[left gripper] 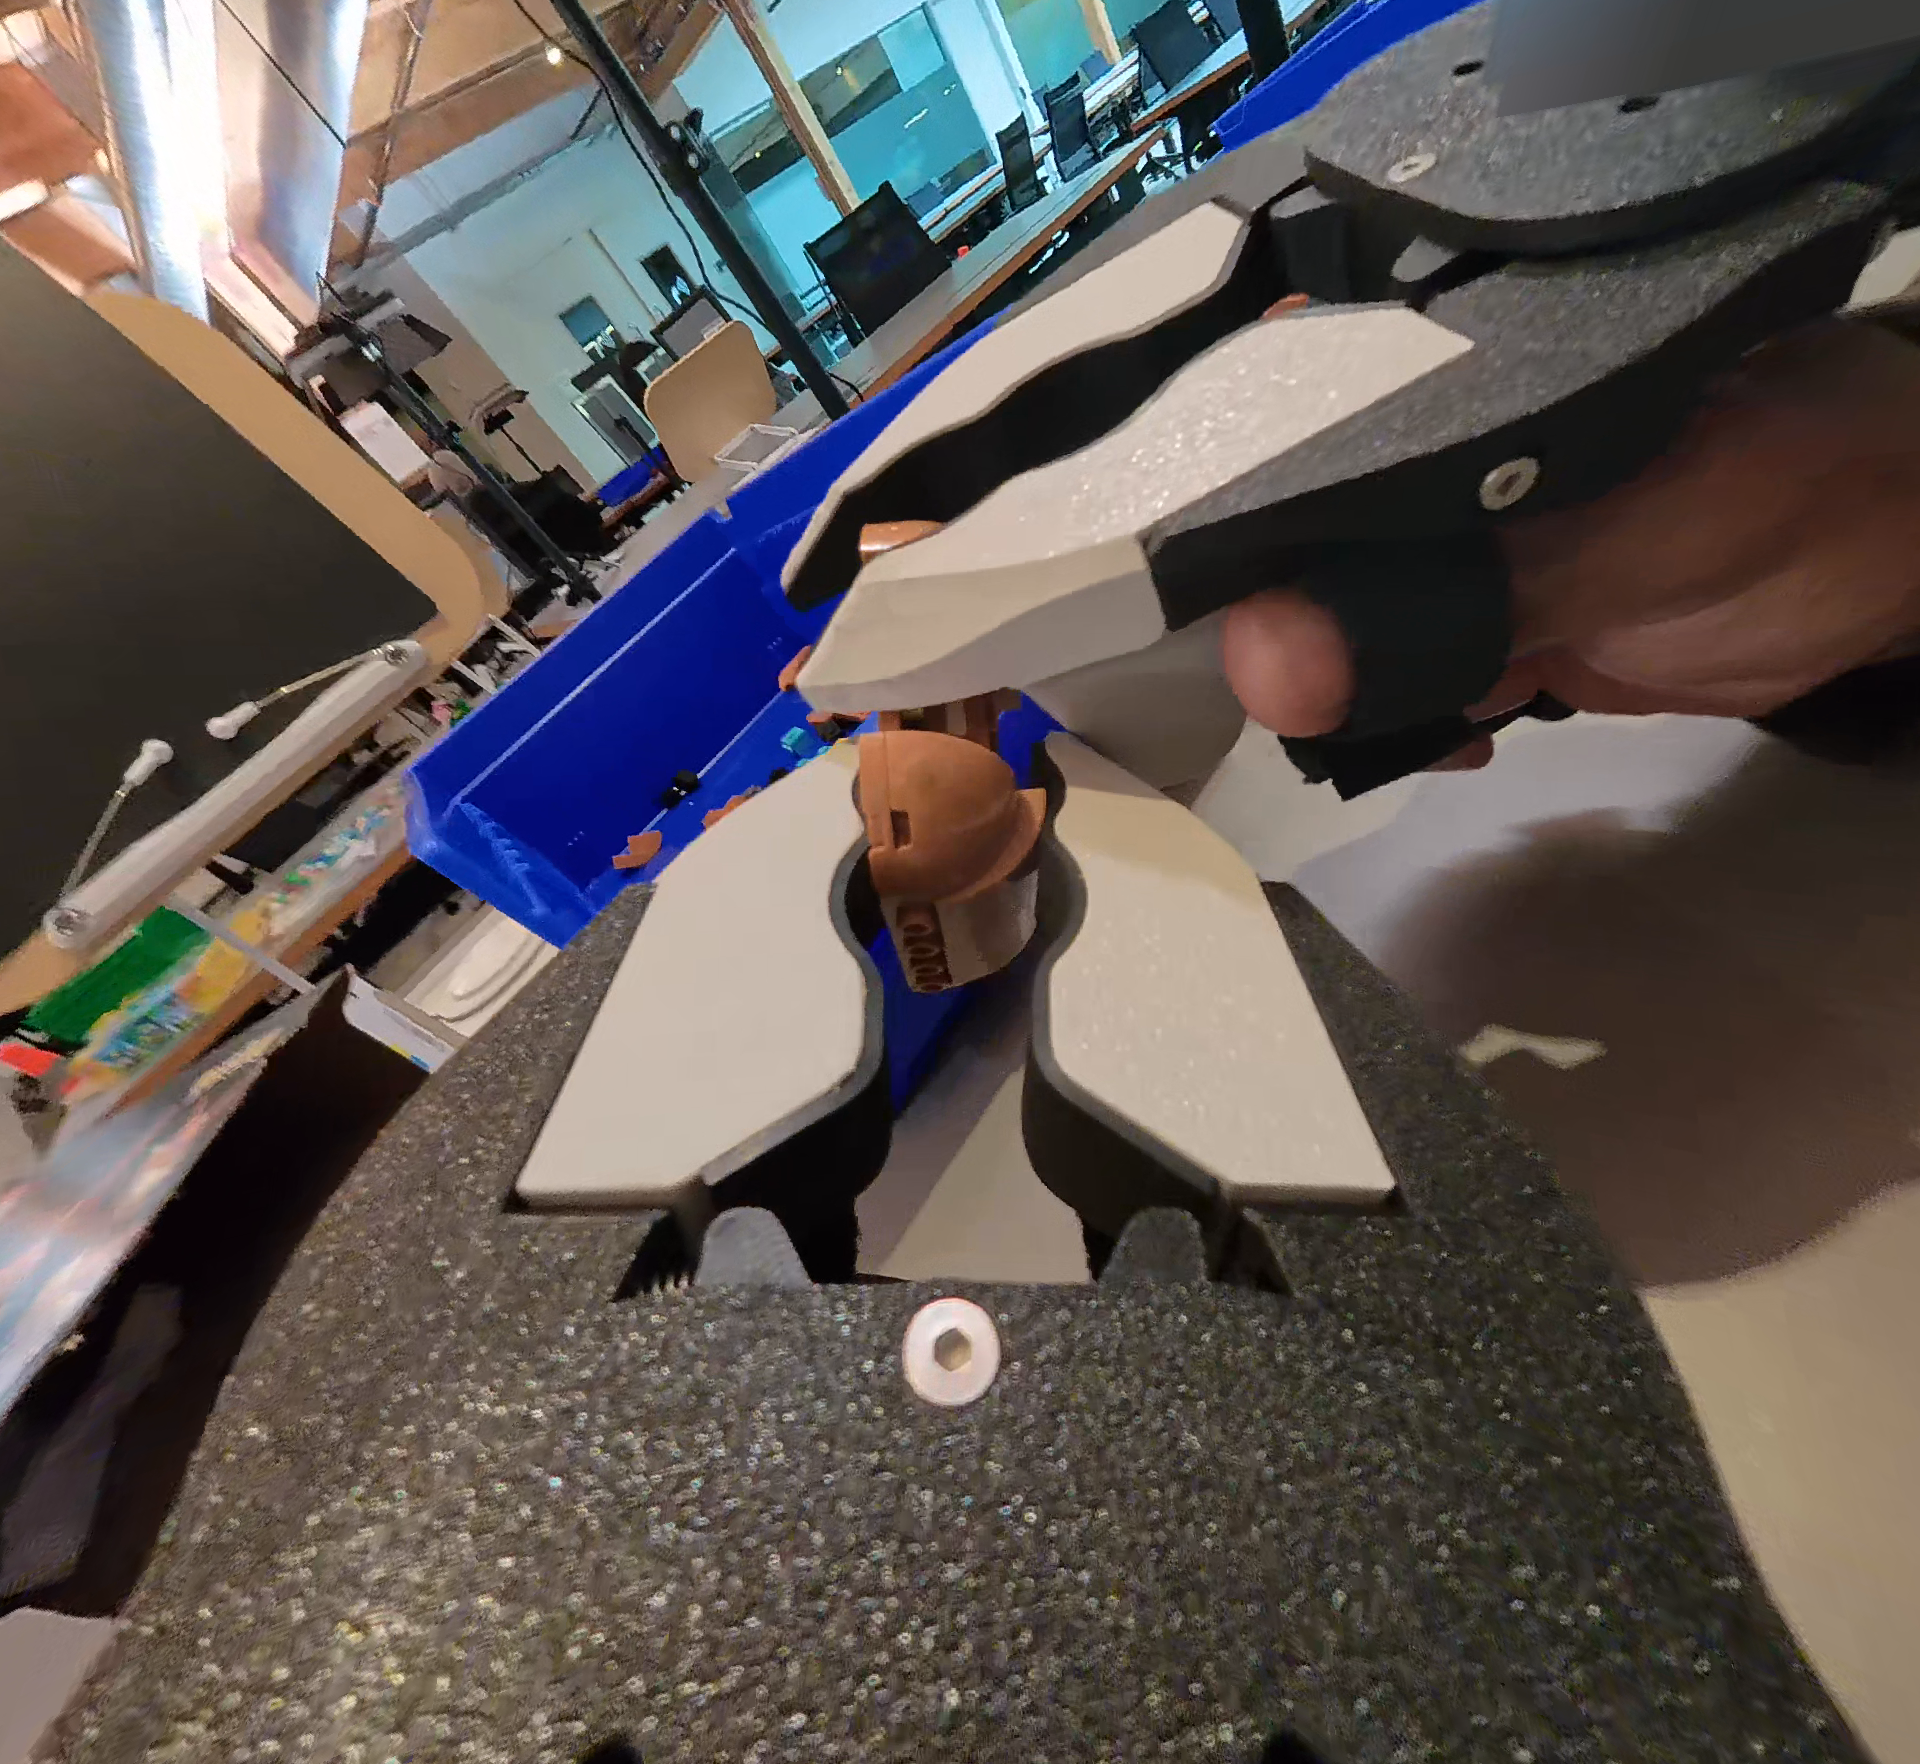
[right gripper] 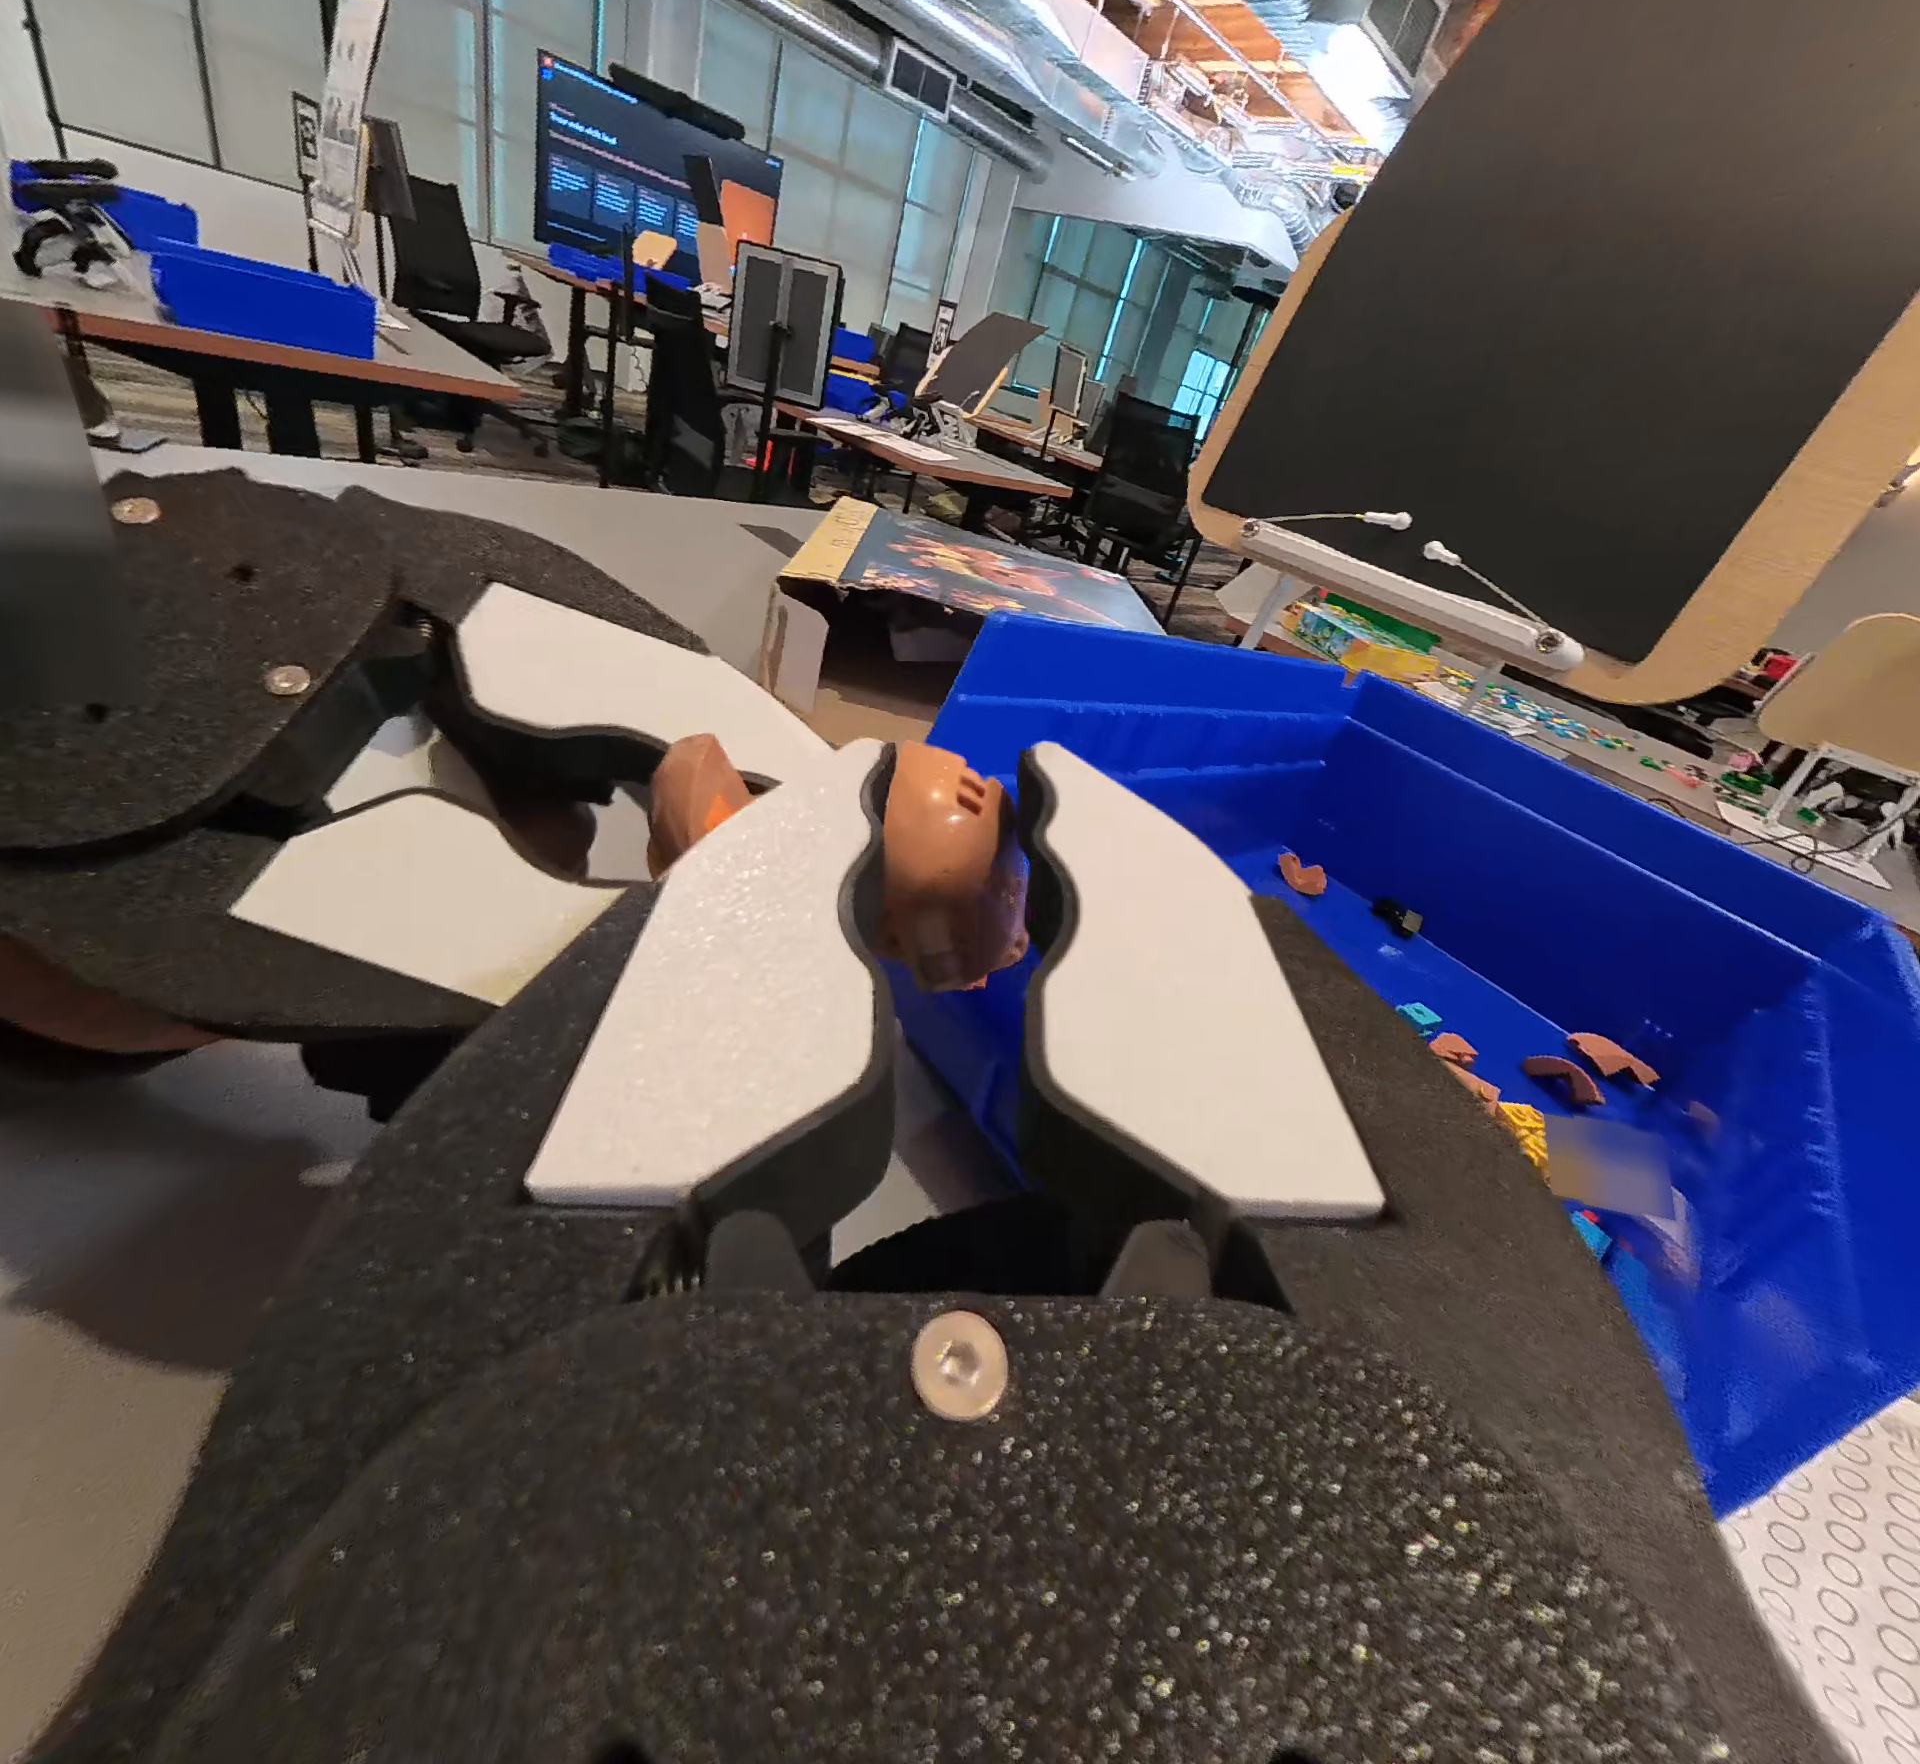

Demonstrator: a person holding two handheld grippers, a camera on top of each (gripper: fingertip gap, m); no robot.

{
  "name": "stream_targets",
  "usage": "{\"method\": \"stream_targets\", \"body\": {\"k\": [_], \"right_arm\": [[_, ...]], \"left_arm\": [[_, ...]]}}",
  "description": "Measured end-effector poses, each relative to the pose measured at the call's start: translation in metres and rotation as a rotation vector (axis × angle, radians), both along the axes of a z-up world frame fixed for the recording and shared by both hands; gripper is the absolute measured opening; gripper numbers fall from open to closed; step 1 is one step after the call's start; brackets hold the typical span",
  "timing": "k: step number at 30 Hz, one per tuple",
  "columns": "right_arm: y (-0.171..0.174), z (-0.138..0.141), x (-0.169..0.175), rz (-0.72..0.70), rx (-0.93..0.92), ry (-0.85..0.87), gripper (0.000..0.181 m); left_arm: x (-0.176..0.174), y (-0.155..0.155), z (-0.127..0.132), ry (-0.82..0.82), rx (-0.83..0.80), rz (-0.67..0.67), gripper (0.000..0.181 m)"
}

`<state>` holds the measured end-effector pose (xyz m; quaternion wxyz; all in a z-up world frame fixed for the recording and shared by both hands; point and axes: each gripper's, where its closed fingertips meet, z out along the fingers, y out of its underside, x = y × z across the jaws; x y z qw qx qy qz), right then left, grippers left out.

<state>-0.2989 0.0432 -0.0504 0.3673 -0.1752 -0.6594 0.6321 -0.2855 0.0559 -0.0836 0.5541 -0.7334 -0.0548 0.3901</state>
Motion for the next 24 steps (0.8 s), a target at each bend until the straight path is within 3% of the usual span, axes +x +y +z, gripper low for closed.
{"method": "stream_targets", "body": {"k": [10,16,24], "right_arm": [[0.001,0.007,0.006,-0.026,0.030,0.072,0.021],[0.001,0.015,0.016,0.037,0.003,0.094,0.020],[0.000,0.027,0.036,0.043,0.148,0.279,0.019]], "left_arm": [[0.005,0.001,0.006,0.088,-0.021,0.021,0.025],[0.016,0.002,0.016,0.161,-0.006,-0.027,0.025],[0.032,0.005,0.025,0.236,-0.011,-0.101,0.026]]}}
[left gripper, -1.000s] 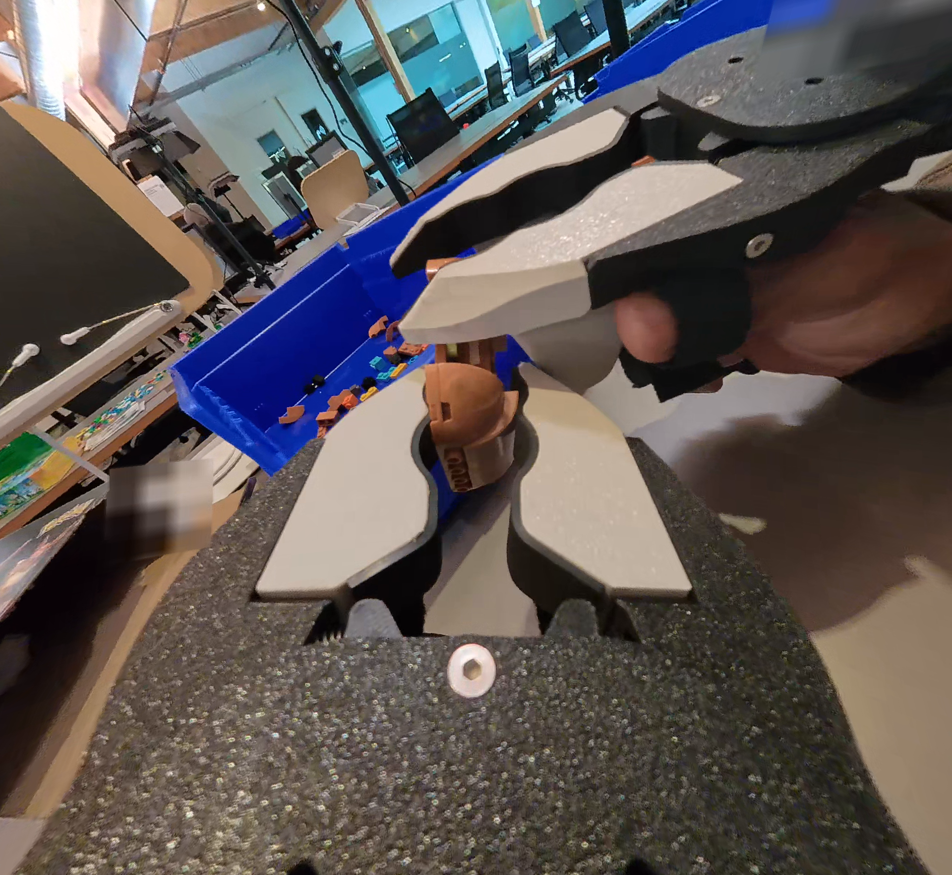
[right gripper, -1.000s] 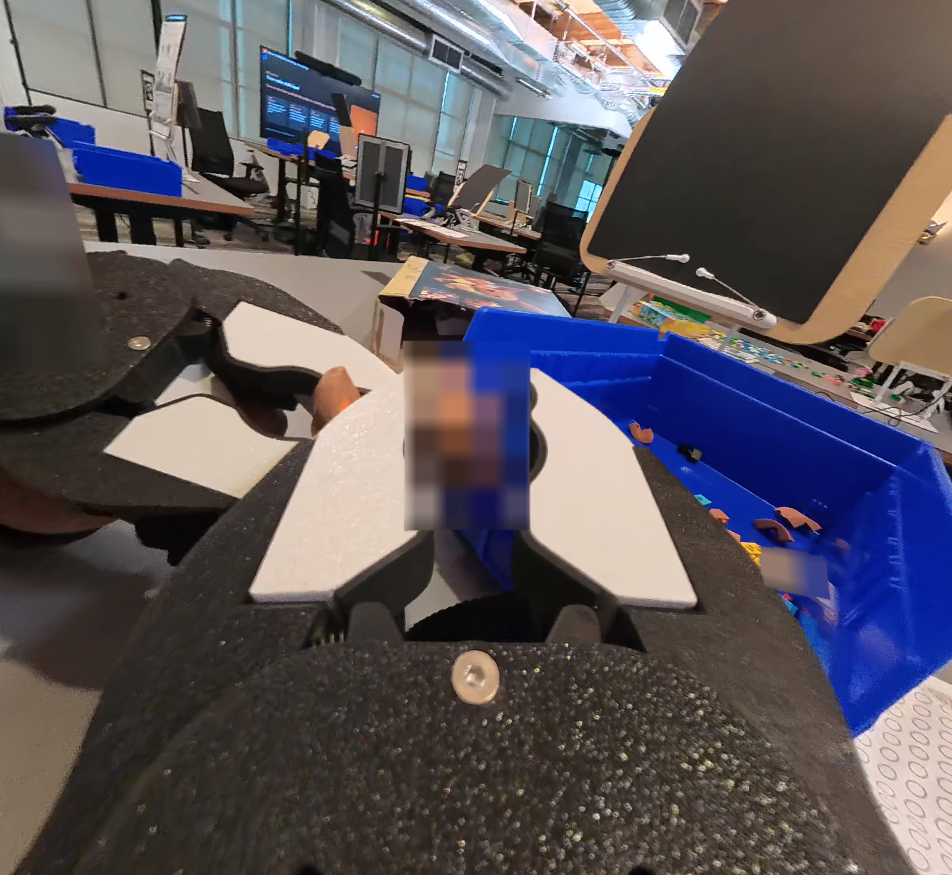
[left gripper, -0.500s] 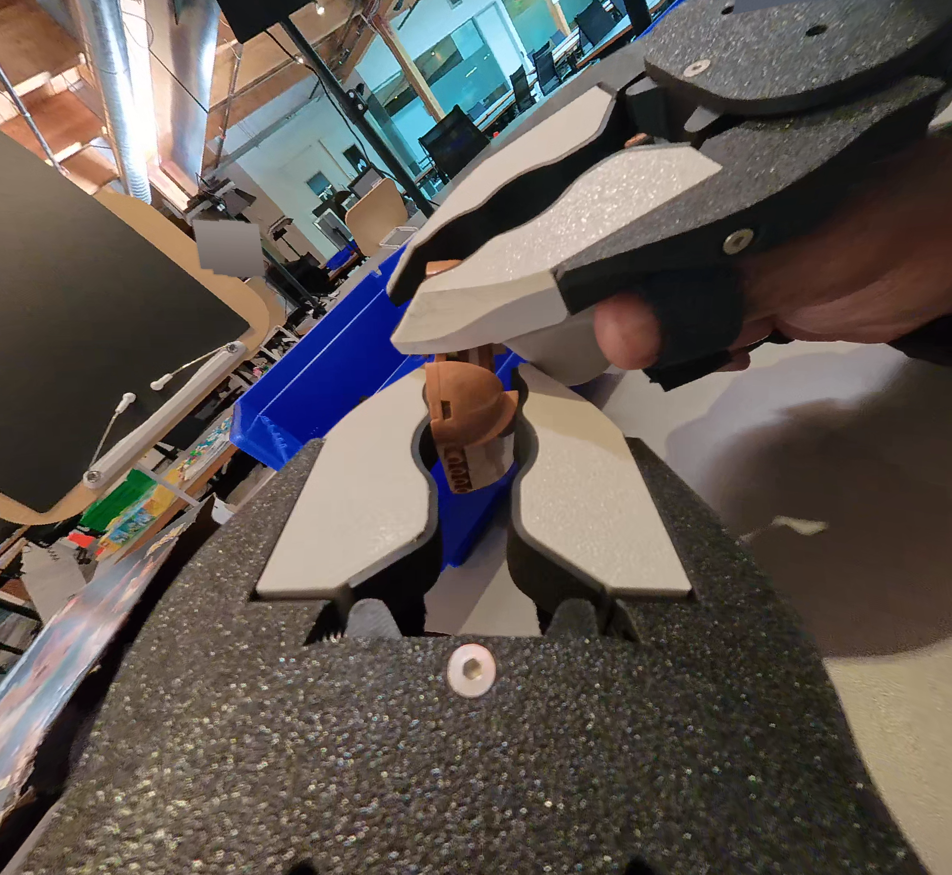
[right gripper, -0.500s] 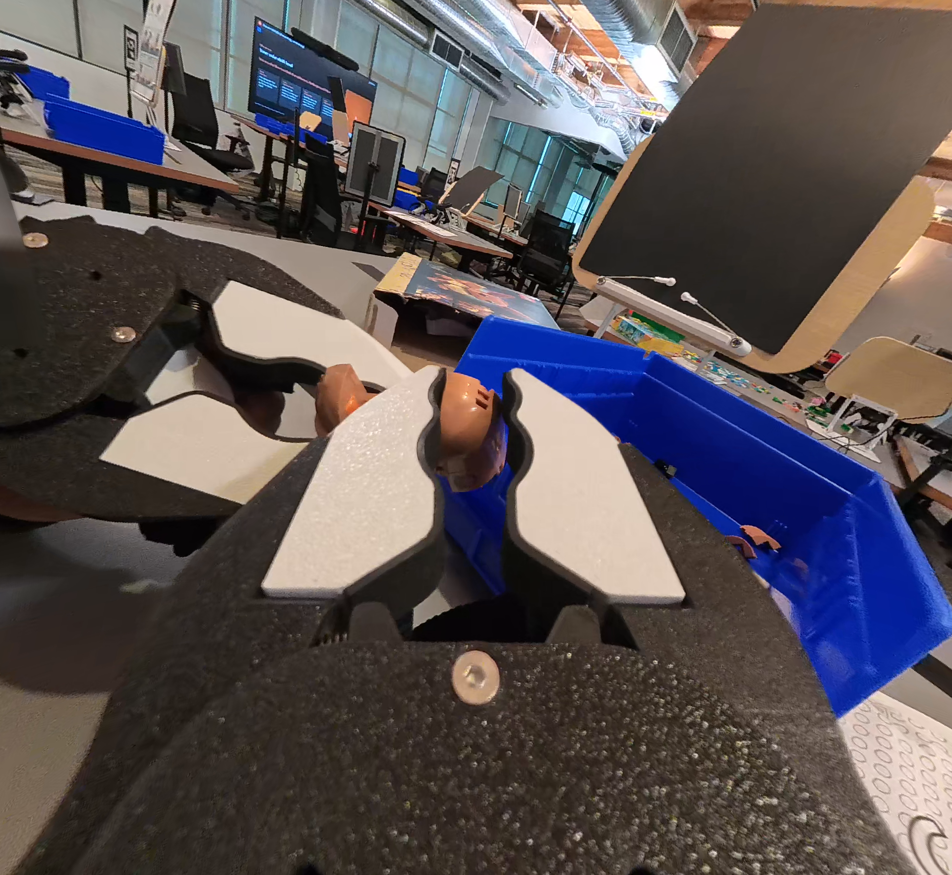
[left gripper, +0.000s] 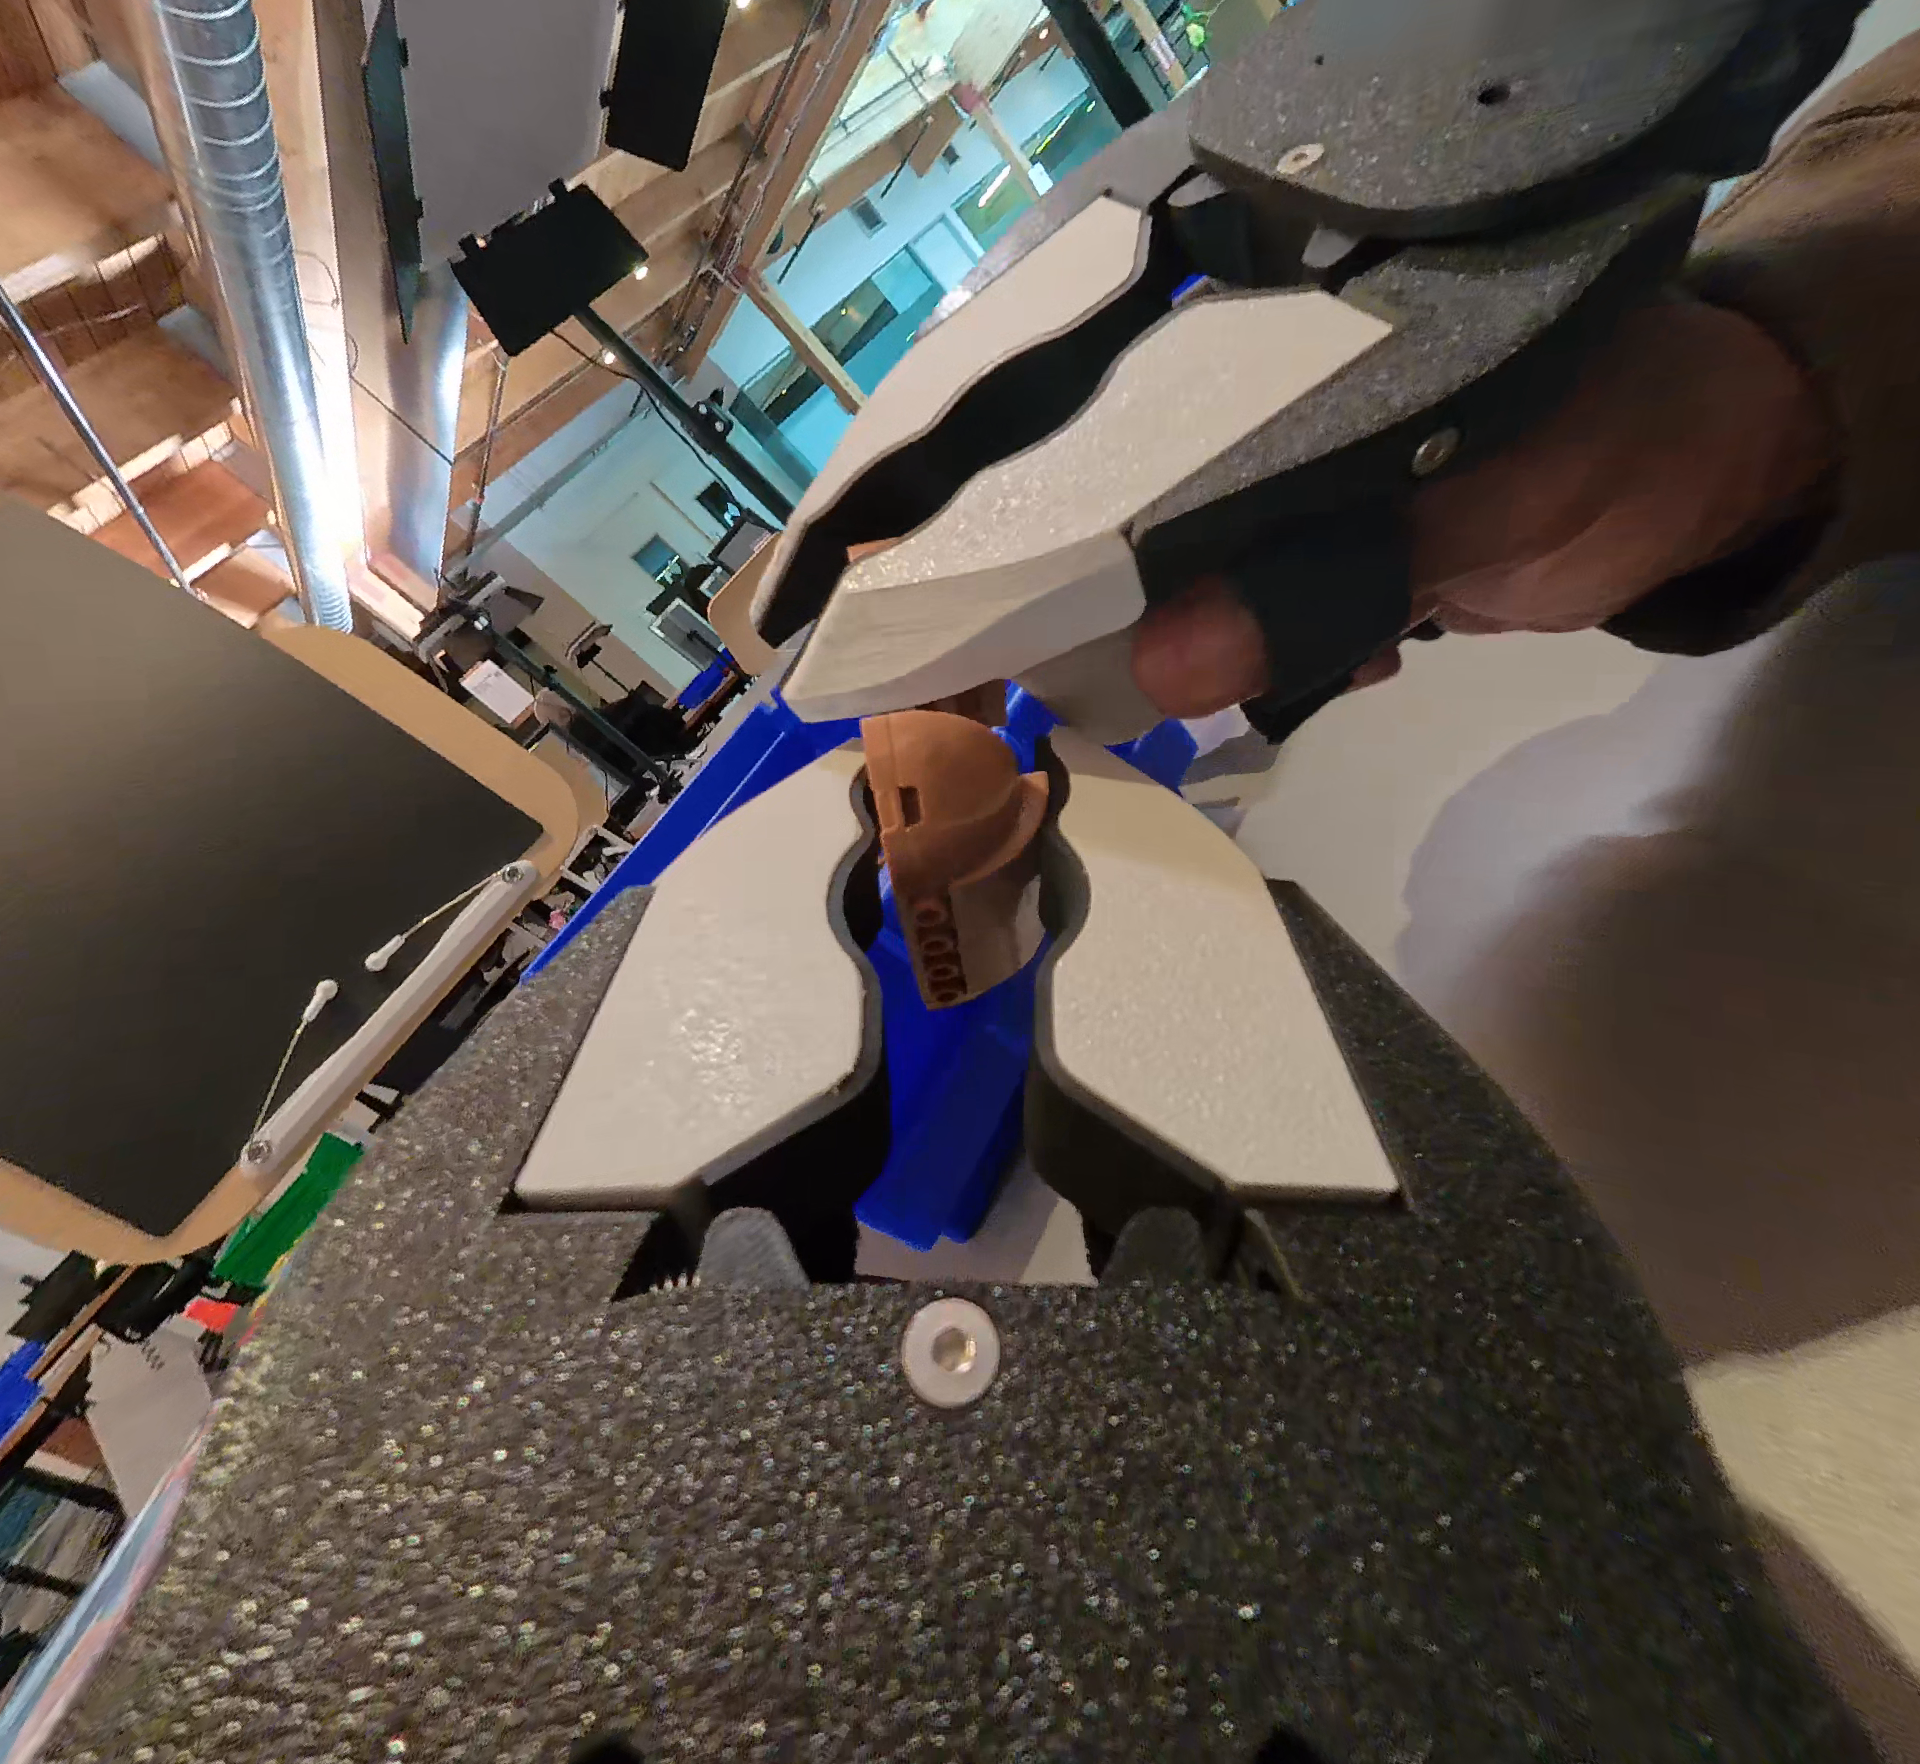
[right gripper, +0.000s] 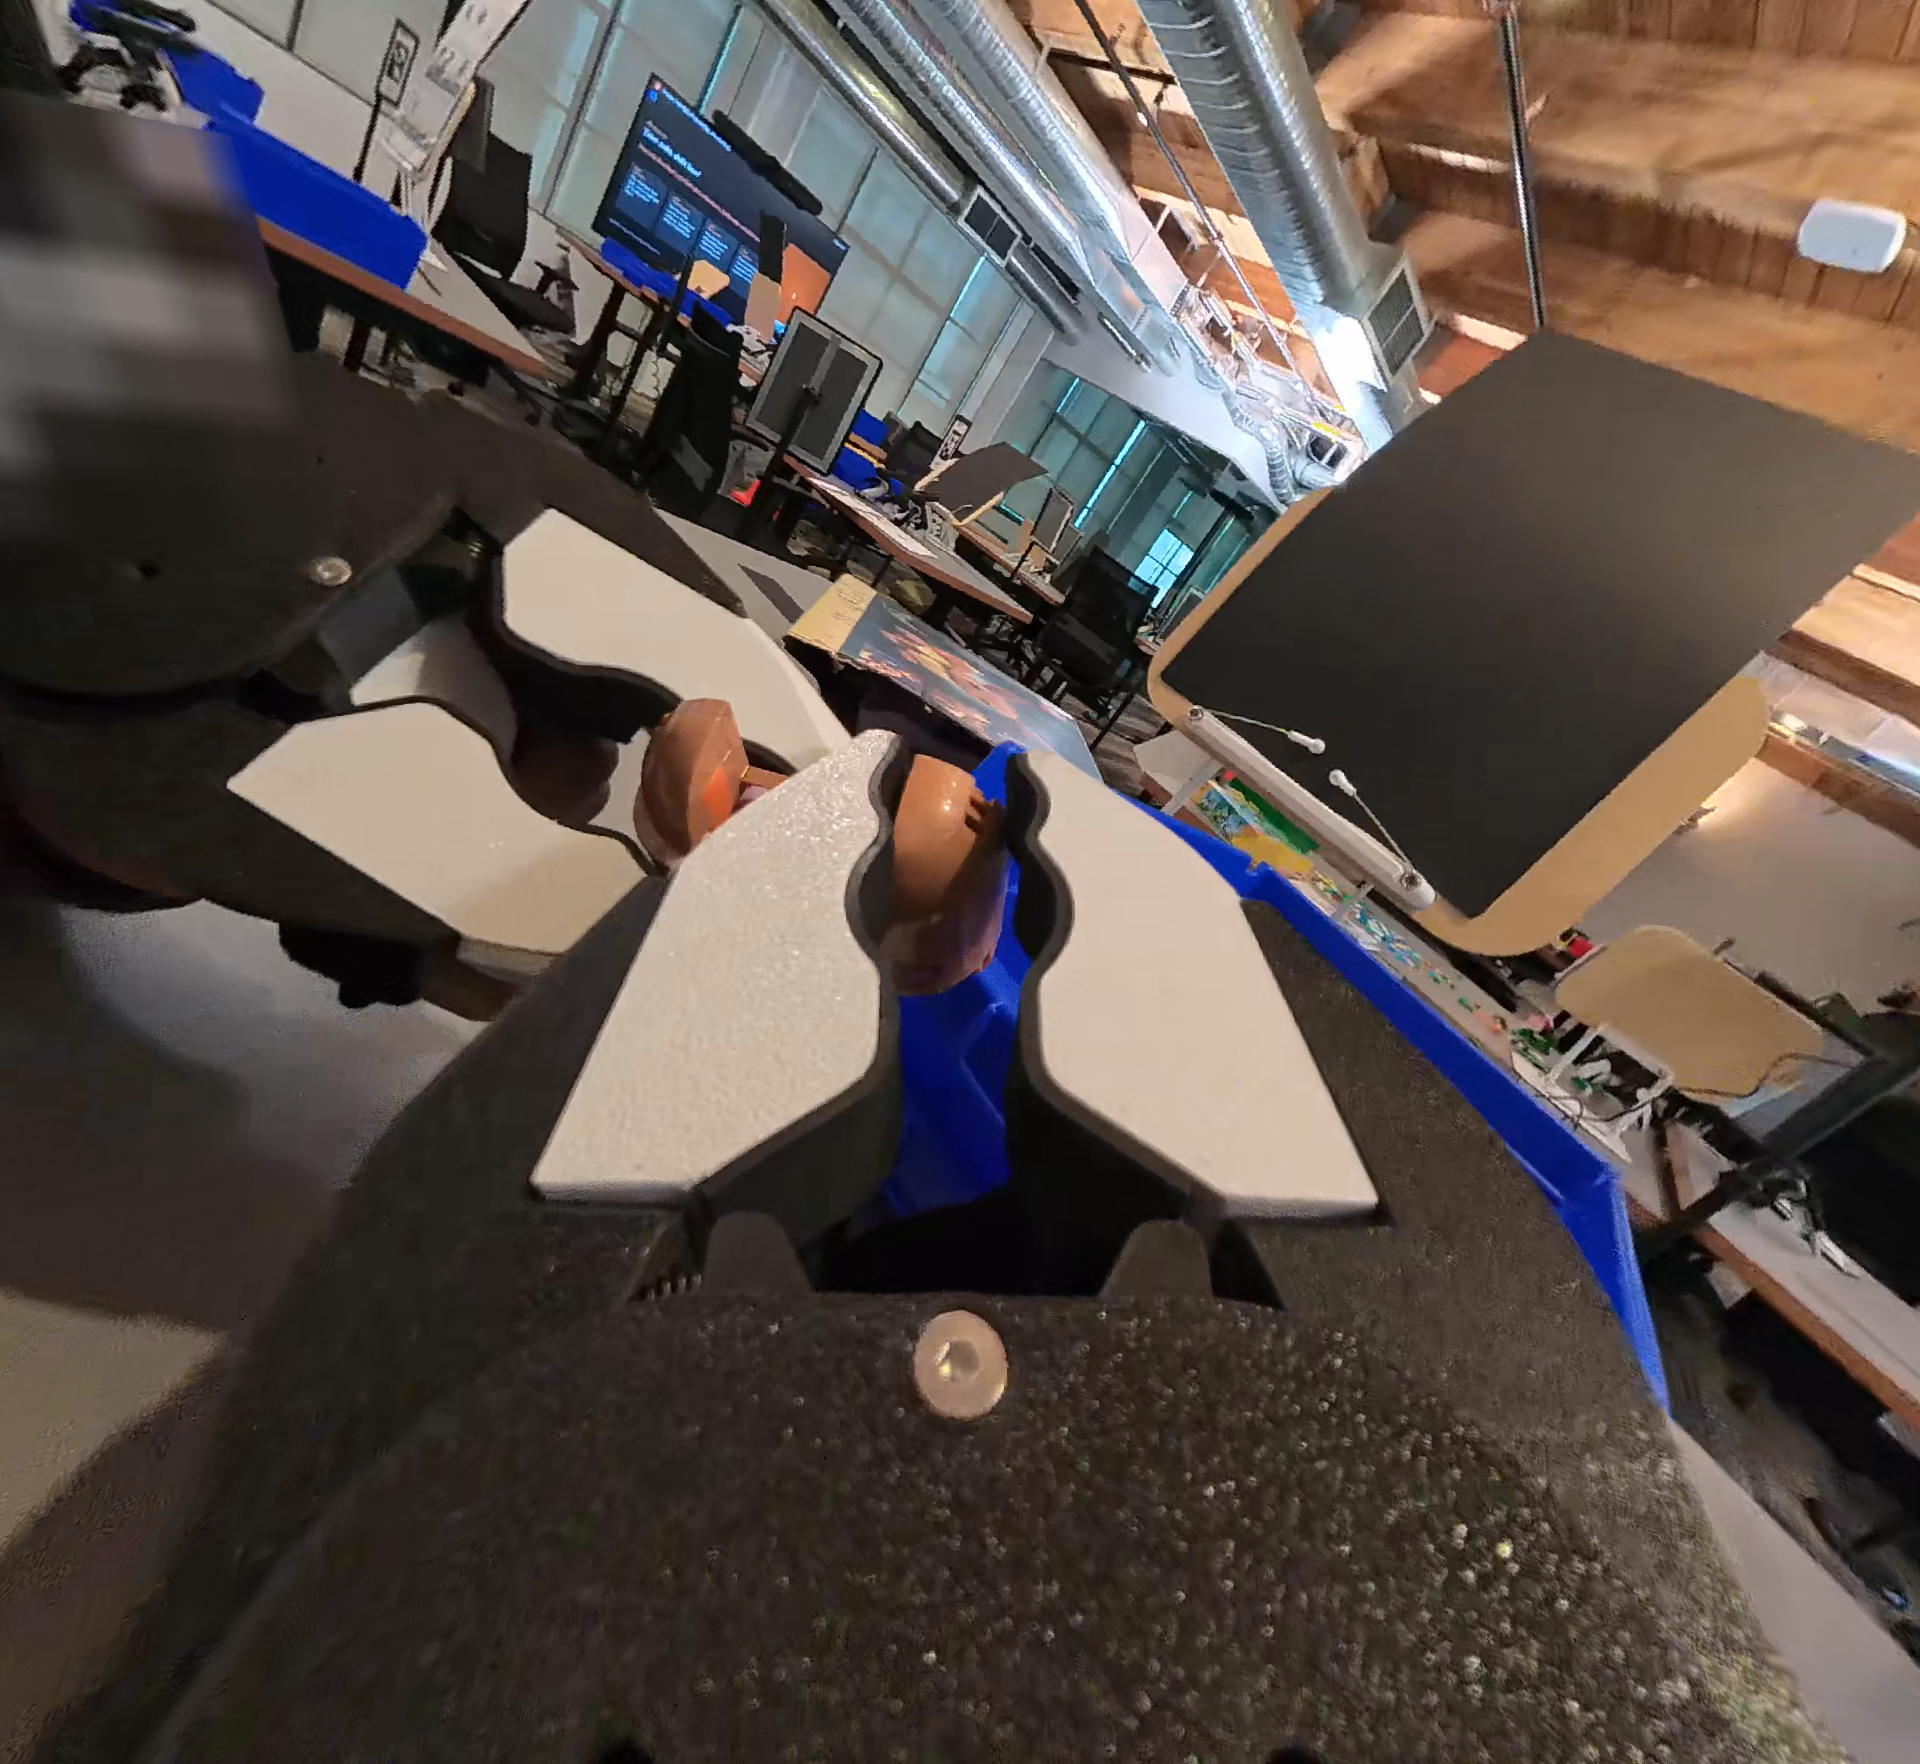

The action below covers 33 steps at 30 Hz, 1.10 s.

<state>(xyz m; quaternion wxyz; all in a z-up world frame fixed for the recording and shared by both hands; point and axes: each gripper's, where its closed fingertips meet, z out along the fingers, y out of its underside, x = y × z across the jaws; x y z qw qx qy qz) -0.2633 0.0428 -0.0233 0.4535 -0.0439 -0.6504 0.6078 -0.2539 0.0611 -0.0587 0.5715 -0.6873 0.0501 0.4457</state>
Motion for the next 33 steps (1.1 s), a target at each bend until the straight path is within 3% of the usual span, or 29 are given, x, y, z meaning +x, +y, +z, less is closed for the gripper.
{"method": "stream_targets", "body": {"k": [12,16,21,27,33], "right_arm": [[-0.004,-0.007,0.028,0.291,0.139,-0.046,0.026],[-0.004,-0.007,0.028,0.291,0.141,-0.046,0.026],[-0.005,-0.007,0.027,0.272,0.126,-0.026,0.027],[-0.006,-0.010,0.028,0.231,0.122,0.037,0.027],[0.002,-0.011,0.017,0.186,0.072,0.031,0.018]], "left_arm": [[0.023,0.007,-0.004,-0.075,-0.027,-0.235,0.027],[0.022,0.008,-0.005,-0.080,-0.025,-0.239,0.027],[0.019,0.007,-0.005,-0.030,-0.058,-0.198,0.026],[0.013,0.002,-0.009,0.143,-0.173,-0.086,0.025],[0.002,-0.005,-0.010,0.246,-0.256,0.010,0.024]]}}
